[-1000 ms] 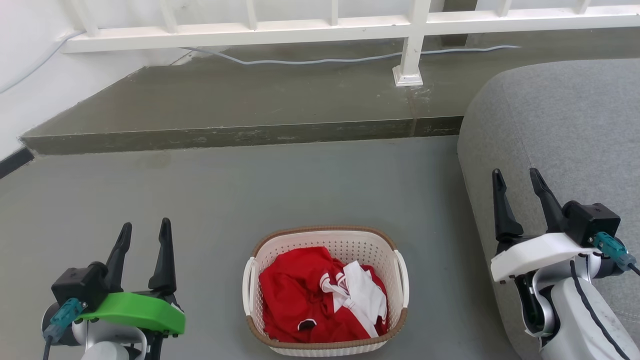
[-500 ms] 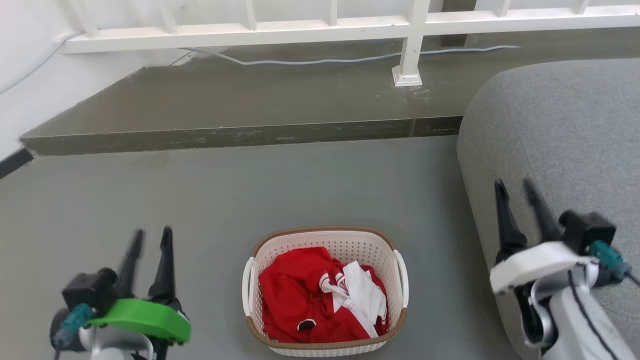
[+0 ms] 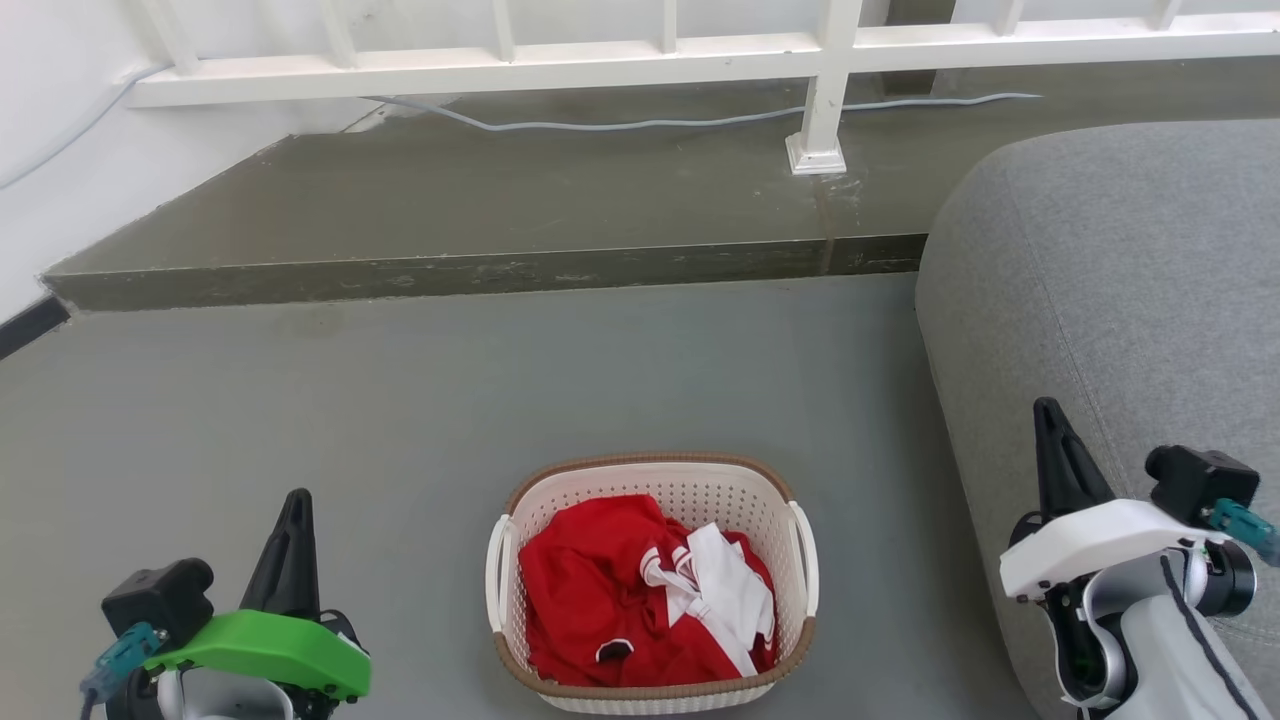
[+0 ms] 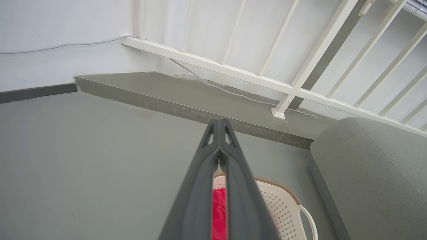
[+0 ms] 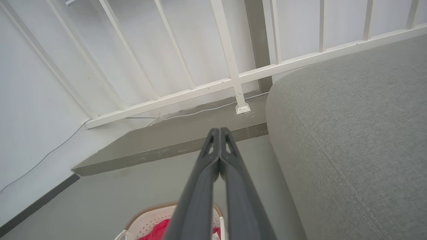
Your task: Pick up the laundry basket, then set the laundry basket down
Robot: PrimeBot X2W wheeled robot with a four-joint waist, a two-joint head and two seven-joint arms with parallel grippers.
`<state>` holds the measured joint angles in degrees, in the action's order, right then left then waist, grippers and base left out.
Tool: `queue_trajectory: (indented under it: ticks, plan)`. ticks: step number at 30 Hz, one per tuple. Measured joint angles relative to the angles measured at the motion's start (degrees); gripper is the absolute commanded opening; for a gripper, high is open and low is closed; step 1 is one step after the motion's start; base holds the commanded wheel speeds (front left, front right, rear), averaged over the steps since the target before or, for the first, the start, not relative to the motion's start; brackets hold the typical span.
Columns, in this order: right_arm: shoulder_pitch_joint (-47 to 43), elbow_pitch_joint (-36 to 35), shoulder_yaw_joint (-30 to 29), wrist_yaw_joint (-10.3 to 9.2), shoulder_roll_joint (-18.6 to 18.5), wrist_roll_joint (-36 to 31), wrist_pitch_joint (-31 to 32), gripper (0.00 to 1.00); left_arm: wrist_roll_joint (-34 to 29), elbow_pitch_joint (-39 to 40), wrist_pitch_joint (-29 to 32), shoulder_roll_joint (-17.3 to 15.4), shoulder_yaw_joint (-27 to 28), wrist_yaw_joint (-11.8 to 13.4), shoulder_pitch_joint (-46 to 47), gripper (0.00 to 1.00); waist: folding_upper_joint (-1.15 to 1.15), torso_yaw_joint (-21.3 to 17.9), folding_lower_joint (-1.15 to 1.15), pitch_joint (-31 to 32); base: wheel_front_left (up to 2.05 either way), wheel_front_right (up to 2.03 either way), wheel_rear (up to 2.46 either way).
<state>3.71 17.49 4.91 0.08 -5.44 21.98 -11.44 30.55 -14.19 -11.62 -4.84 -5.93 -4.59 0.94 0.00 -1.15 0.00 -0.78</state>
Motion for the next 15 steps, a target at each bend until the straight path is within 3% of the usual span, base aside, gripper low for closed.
queue_trajectory:
  ticks: [15]
  plan:
    - [0.42, 0.29, -2.1, 0.93, 0.49, 11.83, 3.52, 0.0, 9.58, -0.37, 3.09, 0.45, 1.69, -0.44, 0.04, 0.0, 0.0, 0.18, 0.0, 0.12, 0.0, 0.0, 0.0]
